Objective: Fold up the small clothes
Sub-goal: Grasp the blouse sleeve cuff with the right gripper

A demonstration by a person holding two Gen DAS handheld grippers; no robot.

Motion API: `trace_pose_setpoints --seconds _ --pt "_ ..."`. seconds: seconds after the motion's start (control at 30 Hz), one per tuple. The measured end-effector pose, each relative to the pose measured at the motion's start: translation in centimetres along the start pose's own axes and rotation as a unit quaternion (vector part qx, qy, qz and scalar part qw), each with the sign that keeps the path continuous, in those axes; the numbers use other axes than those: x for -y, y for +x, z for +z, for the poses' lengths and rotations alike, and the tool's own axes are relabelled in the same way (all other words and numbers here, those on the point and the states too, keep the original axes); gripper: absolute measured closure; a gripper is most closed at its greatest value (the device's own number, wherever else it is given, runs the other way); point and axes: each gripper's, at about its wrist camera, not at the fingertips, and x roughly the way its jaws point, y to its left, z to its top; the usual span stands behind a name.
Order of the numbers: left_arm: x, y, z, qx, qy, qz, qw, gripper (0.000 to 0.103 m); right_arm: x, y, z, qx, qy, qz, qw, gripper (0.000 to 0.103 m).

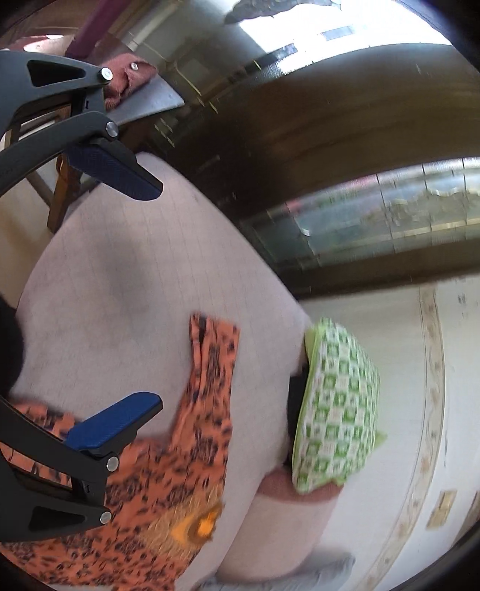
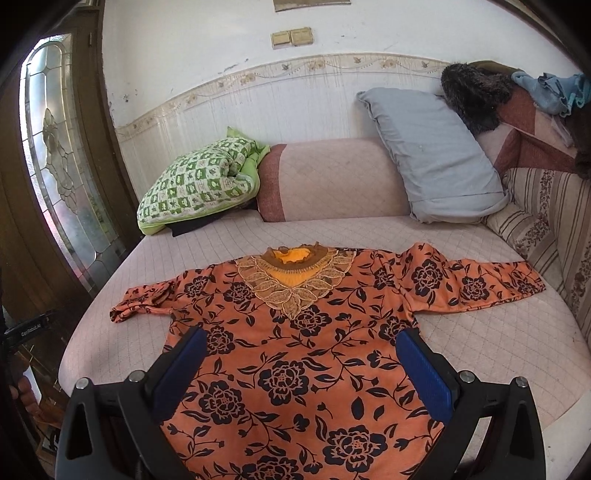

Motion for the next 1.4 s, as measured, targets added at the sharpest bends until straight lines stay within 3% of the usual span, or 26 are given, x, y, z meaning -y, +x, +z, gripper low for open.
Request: trace_pose_setpoints --seconds 0.17,0.33,0.47,0.57,0.67,0.83,0.97,1.07,1.2,1.4 --pt "-2.7 3.2 0.1 -0.014 -0.007 0.045 0.9988 0.0 -1.1 1.9 -0.4 -0.018 -0.014 0.003 1.0 0.0" --pt "-1.7 4.2 -0.3 -0.031 -0.009 0.031 0.999 0.0 0.4 4.6 -0.6 -0.04 -0.004 0.002 0.999 0.0" --pt "3.0 3.7 0.4 -0.02 0.017 -0.017 0.9995 0.0 6.6 6.5 -0.1 -0.028 0.054 -0.042 0.997 0.0" --pt "8.5 3.3 0.9 -0.011 0.043 -0.062 0.9971 0.0 13.8 7.4 -0.1 -0.018 0.13 -0.073 0.989 0.0" --pt "14.9 3.8 1.1 -0.009 0.06 -0.1 0.9931 0.0 22.9 8.0 -0.9 -0.019 0.25 -0.098 0.963 0.001" --pt "25.4 6.9 0.6 -0.061 0.034 -0.169 0.9831 0.0 37.3 7.6 -3.5 0.02 0.44 -0.09 0.893 0.011" --pt "31.8 8.3 -1.5 -0.078 0.052 -0.191 0.9771 0.0 45.4 9.7 -5.2 0.033 0.533 -0.08 0.841 0.02" --pt "34.6 9.2 -3.8 -0.078 0.096 -0.199 0.972 0.0 49.2 12.2 -5.8 0.035 0.57 -0.076 0.817 0.027" --pt "36.2 10.8 -4.8 -0.075 0.145 -0.173 0.9712 0.0 52.9 16.3 -5.2 0.029 0.589 -0.09 0.803 0.033" --pt "36.4 12.7 -3.9 -0.061 0.146 -0.156 0.9751 0.0 55.2 20.2 -1.9 0.013 0.547 -0.165 0.82 0.034"
